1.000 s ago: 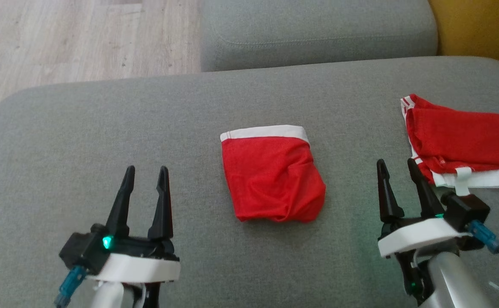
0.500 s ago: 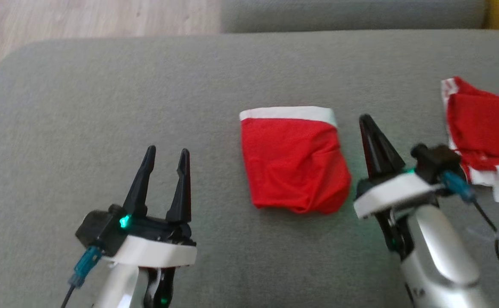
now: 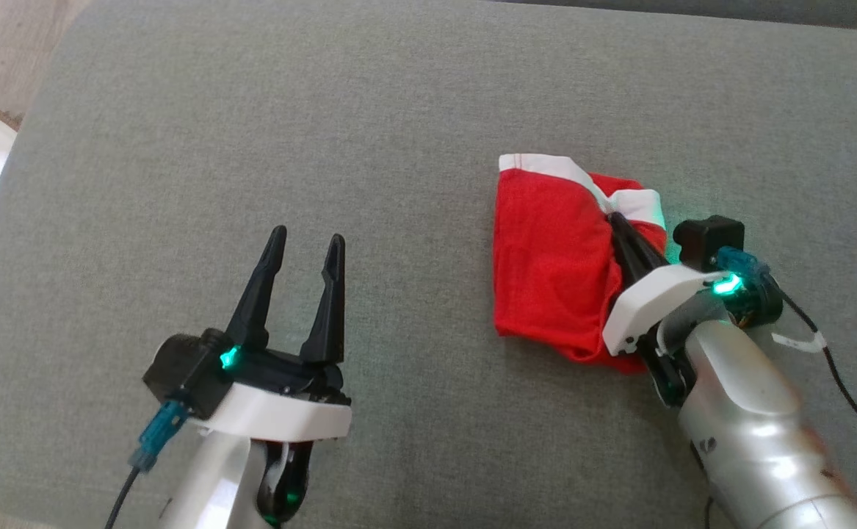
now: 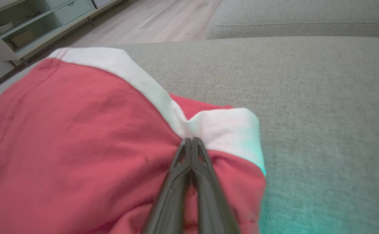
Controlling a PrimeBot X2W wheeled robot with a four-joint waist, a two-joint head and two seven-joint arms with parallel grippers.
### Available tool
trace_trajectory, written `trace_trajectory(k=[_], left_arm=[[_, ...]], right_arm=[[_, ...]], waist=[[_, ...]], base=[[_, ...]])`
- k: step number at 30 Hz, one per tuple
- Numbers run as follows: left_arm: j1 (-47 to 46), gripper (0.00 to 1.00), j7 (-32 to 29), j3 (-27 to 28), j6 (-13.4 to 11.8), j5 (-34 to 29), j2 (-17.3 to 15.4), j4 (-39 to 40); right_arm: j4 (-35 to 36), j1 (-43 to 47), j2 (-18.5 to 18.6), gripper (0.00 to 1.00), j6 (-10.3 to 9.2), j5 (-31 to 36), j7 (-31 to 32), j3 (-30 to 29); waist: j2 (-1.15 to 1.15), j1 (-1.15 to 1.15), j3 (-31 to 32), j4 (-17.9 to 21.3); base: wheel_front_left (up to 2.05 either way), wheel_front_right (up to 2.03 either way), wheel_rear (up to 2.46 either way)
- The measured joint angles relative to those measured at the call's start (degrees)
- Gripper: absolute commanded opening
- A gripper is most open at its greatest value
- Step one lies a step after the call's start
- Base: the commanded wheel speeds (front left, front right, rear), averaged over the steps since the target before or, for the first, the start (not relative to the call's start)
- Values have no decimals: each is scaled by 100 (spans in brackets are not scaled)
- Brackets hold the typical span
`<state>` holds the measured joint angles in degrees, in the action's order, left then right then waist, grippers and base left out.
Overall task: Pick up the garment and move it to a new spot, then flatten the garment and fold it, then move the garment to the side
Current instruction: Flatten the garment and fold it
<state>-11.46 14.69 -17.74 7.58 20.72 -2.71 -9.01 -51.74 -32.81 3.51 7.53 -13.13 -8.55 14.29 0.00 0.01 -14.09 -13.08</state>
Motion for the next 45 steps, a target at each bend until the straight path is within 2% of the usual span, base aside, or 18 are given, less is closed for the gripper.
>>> trace_trajectory(k=[5,11,17,25,30,38,42,45], left_arm=[[1,100,0,-42,0,2,2,-41],[2,100,0,-40,0,57,2,-48],[4,100,0,-74,0,111,2,-47],[6,100,0,-78,0,149,2,-47],[12,100,0,-69,0,149,2,-62],[24,100,0,-75,0,149,2,-78],[55,100,0,-68,0,149,2,-89],[139,100,0,-29,0,137,2,-90]], right_arm=[[-364,-232,18,0,1,-169,-296,181],[-207,-286,20,0,1,-505,-516,538],[-226,-366,16,0,0,-815,-481,1184],[-749,-394,20,0,0,-1000,-447,1470],[-639,-433,26,0,0,-1198,-466,1549],[-91,-415,27,0,1,-1478,-566,1987],[-83,-334,23,0,1,-1517,-556,2386],[-80,-277,18,0,0,-1614,-557,2348]], waist=[[0,0,24,-65],[0,-1,197,-117],[0,-1,236,-255],[0,-1,227,-433],[0,-1,269,-455],[0,-1,338,-410],[0,-1,395,-351],[0,-1,420,-258]], base=[[0,0,0],[0,0,0],[0,0,0],[0,0,0],[0,0,0],[0,0,0],[0,0,0],[0,0,0]])
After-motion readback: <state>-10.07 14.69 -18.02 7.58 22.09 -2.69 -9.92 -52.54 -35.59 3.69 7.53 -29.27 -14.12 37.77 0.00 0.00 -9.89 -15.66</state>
